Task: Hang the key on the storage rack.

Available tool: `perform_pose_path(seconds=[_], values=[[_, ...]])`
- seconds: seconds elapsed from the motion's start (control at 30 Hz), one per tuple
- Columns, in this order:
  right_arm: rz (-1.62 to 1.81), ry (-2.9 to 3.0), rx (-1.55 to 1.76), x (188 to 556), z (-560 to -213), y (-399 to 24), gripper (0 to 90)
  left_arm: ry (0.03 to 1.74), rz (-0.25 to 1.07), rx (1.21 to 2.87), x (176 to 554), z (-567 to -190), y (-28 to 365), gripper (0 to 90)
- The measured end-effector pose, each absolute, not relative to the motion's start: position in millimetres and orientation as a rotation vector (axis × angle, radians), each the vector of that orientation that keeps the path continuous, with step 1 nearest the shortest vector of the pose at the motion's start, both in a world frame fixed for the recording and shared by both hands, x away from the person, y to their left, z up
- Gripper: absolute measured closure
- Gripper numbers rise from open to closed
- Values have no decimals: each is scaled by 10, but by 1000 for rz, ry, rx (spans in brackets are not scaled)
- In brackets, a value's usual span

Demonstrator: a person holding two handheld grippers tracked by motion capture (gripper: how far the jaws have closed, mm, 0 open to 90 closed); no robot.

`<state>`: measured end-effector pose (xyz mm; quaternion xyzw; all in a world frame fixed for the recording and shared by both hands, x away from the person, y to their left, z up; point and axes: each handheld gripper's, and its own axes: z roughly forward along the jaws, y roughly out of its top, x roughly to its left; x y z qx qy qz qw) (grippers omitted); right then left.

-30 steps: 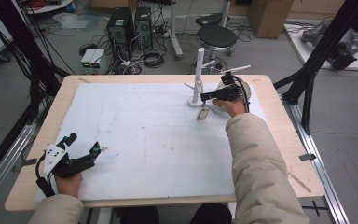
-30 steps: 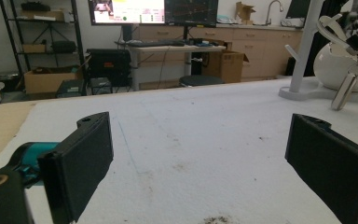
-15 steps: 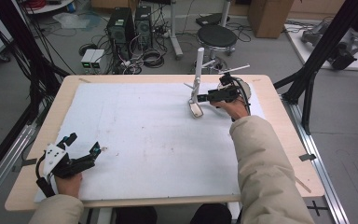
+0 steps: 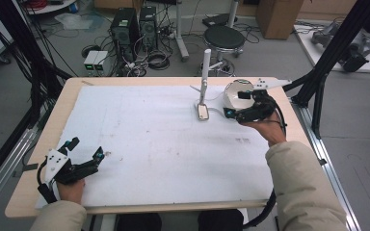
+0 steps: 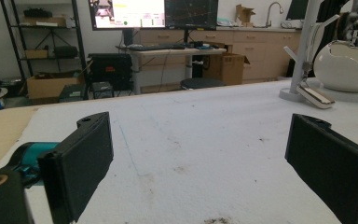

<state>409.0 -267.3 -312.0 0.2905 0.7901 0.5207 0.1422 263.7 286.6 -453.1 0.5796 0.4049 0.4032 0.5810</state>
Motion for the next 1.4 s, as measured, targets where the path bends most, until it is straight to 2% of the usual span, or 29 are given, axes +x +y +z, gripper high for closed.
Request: perform_pose_path(seconds=[0.33, 0.63, 0.9, 1.13, 1.4], values=[[1608, 2156, 675, 3770, -3518, -3009, 5, 943, 942, 1353, 2635, -4533, 2867, 79], [1669, 2023, 678, 3487, -3974, -3270, 5, 937, 947, 1350, 2627, -4535, 2864, 79], [1687, 1928, 703, 3305, -4311, -3340, 5, 931, 951, 1347, 2623, -4536, 2866, 79], [1689, 1917, 706, 3259, -4495, -3354, 5, 933, 951, 1349, 2623, -4536, 2867, 79], [1719, 1854, 741, 3228, -4512, -3387, 5, 932, 951, 1348, 2623, -4536, 2867, 79]])
